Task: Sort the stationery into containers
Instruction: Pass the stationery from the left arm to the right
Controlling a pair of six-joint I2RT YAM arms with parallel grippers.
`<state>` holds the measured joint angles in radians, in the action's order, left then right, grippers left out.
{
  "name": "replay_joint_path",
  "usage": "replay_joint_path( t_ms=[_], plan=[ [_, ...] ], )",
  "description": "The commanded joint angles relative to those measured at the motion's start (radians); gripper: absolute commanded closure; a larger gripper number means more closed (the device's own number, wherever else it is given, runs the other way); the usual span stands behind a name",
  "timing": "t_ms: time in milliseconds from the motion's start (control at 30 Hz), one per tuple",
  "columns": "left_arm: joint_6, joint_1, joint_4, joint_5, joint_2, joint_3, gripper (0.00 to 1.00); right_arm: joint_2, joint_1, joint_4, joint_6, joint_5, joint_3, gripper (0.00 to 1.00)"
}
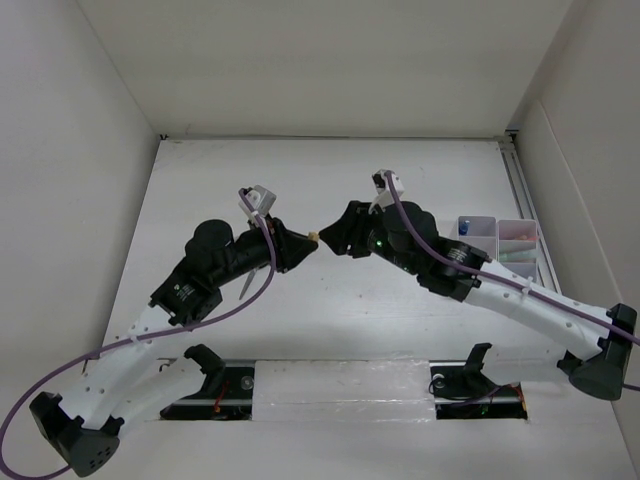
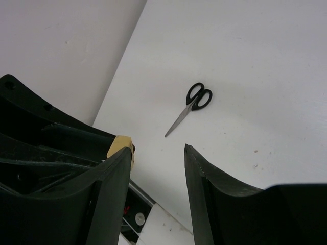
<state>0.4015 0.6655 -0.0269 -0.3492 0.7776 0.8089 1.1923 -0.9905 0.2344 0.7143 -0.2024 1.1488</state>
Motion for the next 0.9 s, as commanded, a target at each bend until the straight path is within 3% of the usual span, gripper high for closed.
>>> replay_joint_path(
  t_ms=[0, 567, 867],
  plan=[
    [-0.009, 0.005, 0.036, -0.057, 0.011, 0.036, 1.00, 0.006, -0.020, -0.083, 0.031, -0.017, 0.058, 0.48],
    [-0.009, 0.005, 0.045, -0.099, 0.011, 0.027, 1.00, 0.010, -0.020, -0.087, 0.040, -0.183, 0.088, 0.48],
    [-0.009, 0.005, 0.035, -0.010, 0.002, 0.027, 1.00, 0.033, -0.043, -0.056, 0.040, -0.089, 0.112, 0.48]
  ],
)
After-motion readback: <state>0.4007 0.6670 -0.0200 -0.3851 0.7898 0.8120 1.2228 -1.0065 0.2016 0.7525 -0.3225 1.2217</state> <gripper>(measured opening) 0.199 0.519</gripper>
